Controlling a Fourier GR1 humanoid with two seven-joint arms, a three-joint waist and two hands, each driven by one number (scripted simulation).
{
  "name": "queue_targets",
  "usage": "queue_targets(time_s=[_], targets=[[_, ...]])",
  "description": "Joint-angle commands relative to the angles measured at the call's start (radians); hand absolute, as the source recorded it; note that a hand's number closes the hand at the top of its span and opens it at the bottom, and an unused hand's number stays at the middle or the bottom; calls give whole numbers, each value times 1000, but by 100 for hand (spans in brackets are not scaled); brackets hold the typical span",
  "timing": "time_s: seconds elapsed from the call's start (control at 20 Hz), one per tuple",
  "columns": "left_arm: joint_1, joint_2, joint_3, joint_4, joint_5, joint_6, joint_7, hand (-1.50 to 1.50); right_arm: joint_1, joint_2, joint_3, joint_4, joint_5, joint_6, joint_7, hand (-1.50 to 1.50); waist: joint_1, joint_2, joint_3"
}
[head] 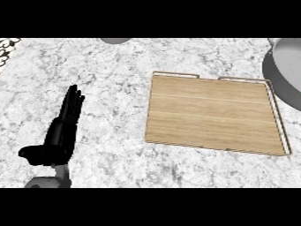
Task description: Pick the tomato from the tray and place it in the pot
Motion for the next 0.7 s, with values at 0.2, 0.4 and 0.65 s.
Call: queue_targets(time_s=[0.2,0.4,0.65], targets=[[44,-21,-25,-21,-26,23,0,0,74,-2,-113,-99,-274,-118,-279,-150,-15,-8,-2],[19,-20,-1,9,-21,30,2,0,180,36,-137,-171,-427,-135,-474,-150,-26,-10,-3],[61,18,29,-8,1,-13,-32,0,228,44,-97,-228,-555,-105,-569,-150,-31,-17,-6]])
